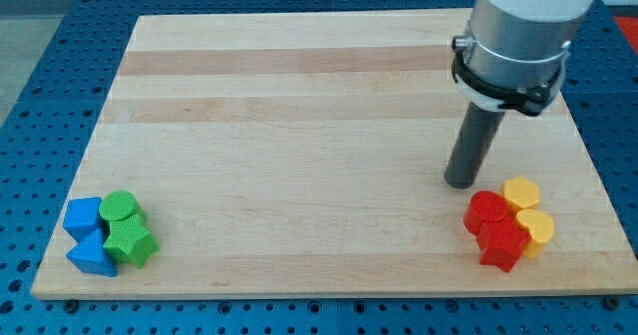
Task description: Keep blue cube vertically above green circle
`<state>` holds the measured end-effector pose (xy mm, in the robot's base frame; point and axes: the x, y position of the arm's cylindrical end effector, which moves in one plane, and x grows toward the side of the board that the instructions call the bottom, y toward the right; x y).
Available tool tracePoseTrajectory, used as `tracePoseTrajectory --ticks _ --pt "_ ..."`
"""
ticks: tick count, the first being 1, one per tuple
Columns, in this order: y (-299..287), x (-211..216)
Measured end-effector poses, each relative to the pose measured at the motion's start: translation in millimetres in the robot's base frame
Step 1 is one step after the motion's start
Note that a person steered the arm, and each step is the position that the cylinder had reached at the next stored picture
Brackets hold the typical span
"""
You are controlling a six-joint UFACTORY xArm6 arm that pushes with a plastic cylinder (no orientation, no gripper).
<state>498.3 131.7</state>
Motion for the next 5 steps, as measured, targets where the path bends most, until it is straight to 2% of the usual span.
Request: tracePoseTrajectory --ticks 1,2,3,5 --pt "-50 1" --pt "-90 -16" --pt "-180 -47" --pt "-424 -47"
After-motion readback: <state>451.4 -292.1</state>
